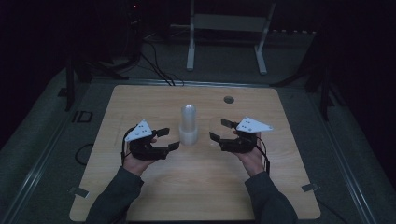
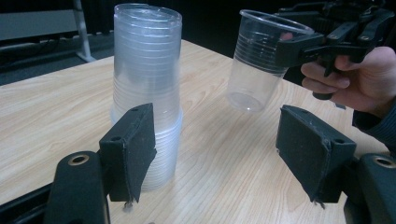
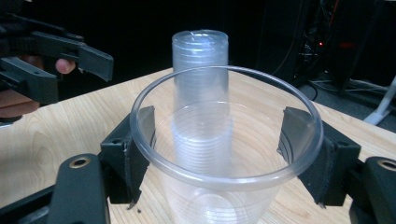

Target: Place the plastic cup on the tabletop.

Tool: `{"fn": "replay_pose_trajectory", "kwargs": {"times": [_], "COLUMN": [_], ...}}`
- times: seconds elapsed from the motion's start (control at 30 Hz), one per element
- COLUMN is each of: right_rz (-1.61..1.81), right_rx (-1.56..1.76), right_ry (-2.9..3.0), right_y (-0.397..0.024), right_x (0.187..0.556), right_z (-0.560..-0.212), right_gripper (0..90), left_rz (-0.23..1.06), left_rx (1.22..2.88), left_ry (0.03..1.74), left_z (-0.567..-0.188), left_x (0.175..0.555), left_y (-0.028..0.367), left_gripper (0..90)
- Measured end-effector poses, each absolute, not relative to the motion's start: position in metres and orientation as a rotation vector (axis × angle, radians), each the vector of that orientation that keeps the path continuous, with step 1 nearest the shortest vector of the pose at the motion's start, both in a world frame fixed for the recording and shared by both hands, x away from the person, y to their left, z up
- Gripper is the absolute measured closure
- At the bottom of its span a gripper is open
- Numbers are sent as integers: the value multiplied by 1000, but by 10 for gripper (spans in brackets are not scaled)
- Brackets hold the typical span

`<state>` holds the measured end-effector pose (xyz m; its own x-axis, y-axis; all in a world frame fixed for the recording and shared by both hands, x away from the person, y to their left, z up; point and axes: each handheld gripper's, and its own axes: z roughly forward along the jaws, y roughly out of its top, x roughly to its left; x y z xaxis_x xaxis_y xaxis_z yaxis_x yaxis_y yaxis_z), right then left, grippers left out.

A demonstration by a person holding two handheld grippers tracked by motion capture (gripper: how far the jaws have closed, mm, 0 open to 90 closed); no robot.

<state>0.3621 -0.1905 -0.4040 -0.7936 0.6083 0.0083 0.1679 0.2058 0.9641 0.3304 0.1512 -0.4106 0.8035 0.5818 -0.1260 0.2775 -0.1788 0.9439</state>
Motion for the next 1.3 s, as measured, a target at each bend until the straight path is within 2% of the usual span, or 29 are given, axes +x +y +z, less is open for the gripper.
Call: {"fn": "replay_pose_trajectory", "kwargs": {"times": [1.3], "right_rz": [1562], "right_rx": [760], "right_ry": [2110], "right_y": [-187], "right_x": [368], "right_z": [-427], "right_gripper": [274], "left_rz": [324], "left_rx": [1769], "left_ry": [672], "left_z": [-410], "left_x": [330], "left_y": [153], "left_gripper": [284]}}
